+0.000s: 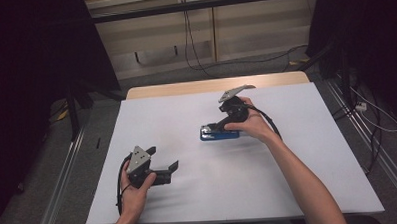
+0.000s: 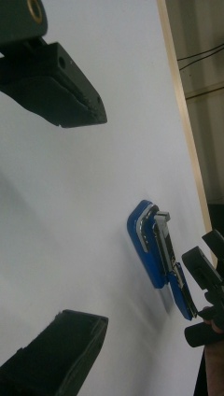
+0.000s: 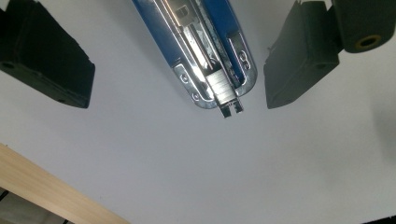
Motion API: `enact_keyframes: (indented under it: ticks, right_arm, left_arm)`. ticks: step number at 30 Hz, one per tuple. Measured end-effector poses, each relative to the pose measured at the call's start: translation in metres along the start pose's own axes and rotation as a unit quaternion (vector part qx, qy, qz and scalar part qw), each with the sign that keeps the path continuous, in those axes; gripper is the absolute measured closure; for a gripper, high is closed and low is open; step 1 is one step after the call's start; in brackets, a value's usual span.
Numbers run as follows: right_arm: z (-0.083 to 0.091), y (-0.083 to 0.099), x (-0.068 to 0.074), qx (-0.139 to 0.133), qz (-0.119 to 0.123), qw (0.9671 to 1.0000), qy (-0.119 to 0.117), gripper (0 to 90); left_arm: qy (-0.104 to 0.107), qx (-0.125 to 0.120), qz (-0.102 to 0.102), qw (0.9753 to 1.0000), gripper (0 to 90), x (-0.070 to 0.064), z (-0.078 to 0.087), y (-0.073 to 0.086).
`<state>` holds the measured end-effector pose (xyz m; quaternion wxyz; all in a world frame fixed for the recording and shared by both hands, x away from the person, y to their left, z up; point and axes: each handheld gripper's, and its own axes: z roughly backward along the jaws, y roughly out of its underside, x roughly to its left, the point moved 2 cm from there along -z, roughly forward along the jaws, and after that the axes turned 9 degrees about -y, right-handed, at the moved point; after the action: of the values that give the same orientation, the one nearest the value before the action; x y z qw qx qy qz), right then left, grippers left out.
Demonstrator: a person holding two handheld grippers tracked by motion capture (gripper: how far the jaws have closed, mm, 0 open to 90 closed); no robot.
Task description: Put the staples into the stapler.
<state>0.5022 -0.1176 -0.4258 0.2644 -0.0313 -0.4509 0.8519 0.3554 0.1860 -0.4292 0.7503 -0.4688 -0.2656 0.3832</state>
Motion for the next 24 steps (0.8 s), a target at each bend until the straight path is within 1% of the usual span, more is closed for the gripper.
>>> enact_keyframes:
  ticks: [4, 6, 8, 12, 15, 18, 20, 22, 24]
  right_arm:
    - [0.003, 0.001, 0.003, -0.012, -0.006, 0.9999, 0.010, 7.4]
    - [0.005, 0.002, 0.004, -0.014, -0.014, 0.9996, 0.022, 5.2]
    - [0.007, 0.004, 0.004, -0.014, -0.021, 0.9992, 0.030, 5.5]
    - [0.013, 0.006, 0.004, -0.027, -0.035, 0.9981, 0.043, 5.4]
    - [0.018, 0.007, 0.004, -0.035, -0.040, 0.9969, 0.059, 5.5]
    - [0.021, 0.010, 0.005, -0.035, -0.039, 0.9950, 0.085, 5.9]
    - [0.023, 0.013, 0.006, -0.040, -0.043, 0.9936, 0.097, 5.9]
    - [0.026, 0.015, 0.006, -0.047, -0.046, 0.9913, 0.114, 5.9]
    - [0.030, 0.018, 0.006, -0.056, -0.050, 0.9895, 0.124, 5.9]
  left_arm:
    - [0.000, -0.001, 0.000, 1.0000, 4.3, 0.000, 0.000, 0.000]
    - [-0.001, 0.001, 0.000, 1.0000, 4.3, 0.000, 0.000, 0.000]
    - [-0.002, 0.001, 0.002, 1.0000, 4.3, 0.000, 0.000, 0.000]
    - [-0.002, 0.000, 0.001, 1.0000, 4.4, 0.000, 0.000, 0.000]
    - [-0.002, -0.002, 0.002, 1.0000, 4.4, 0.000, 0.000, 0.000]
    - [-0.002, -0.001, 0.002, 1.0000, 4.4, 0.000, 0.001, 0.000]
    - [-0.003, -0.001, 0.001, 1.0000, 4.4, 0.001, 0.001, 0.000]
    - [-0.003, -0.001, 0.001, 1.0000, 4.4, 0.001, 0.001, 0.000]
    - [-0.002, -0.002, 0.002, 1.0000, 4.3, 0.001, 0.000, 0.000]
